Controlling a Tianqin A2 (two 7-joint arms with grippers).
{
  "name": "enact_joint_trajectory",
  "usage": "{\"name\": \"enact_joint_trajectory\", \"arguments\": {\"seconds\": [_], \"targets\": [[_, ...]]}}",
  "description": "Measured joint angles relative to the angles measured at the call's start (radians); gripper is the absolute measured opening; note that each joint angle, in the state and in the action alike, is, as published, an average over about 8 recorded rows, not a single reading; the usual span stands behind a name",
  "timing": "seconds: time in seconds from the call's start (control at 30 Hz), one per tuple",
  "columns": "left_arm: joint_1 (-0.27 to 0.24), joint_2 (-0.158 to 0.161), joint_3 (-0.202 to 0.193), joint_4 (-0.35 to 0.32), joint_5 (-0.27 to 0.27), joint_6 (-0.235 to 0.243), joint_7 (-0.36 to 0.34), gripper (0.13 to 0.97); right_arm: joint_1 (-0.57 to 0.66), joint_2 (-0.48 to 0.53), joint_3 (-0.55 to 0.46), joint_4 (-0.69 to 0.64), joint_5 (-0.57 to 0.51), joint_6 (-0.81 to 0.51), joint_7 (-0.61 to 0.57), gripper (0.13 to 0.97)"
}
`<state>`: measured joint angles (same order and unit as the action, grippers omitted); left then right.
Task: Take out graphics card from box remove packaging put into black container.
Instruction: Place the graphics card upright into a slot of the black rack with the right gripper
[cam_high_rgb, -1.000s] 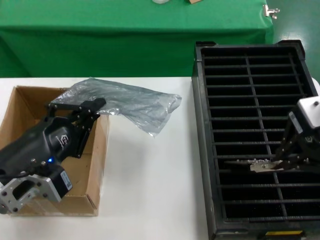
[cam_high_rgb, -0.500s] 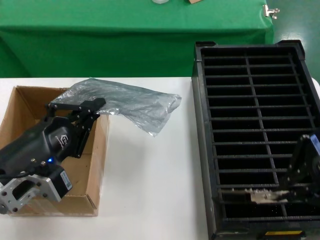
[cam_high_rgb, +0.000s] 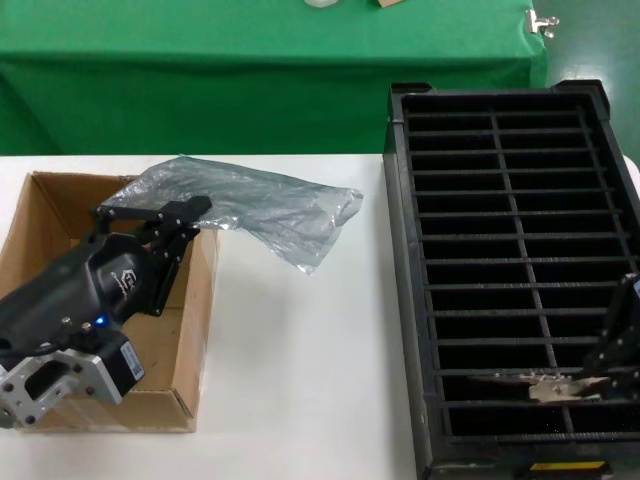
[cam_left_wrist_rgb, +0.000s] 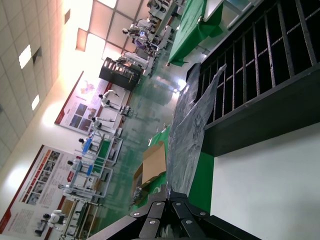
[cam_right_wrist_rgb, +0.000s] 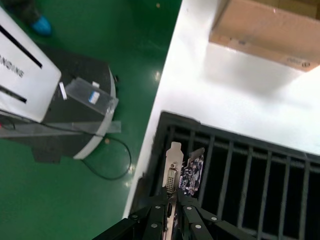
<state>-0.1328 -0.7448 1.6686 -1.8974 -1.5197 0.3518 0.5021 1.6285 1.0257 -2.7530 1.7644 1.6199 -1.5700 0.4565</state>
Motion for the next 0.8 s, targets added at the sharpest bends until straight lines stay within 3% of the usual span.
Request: {"name": "enact_joint_trajectory", "arguments": {"seconds": [0.8], "targets": [[0.000, 0.000, 0.000, 0.000, 0.000, 0.000, 0.000, 0.139, -0.063, -0.046, 0.000, -0.074, -0.111, 0.000, -0.109, 0.160]]}}
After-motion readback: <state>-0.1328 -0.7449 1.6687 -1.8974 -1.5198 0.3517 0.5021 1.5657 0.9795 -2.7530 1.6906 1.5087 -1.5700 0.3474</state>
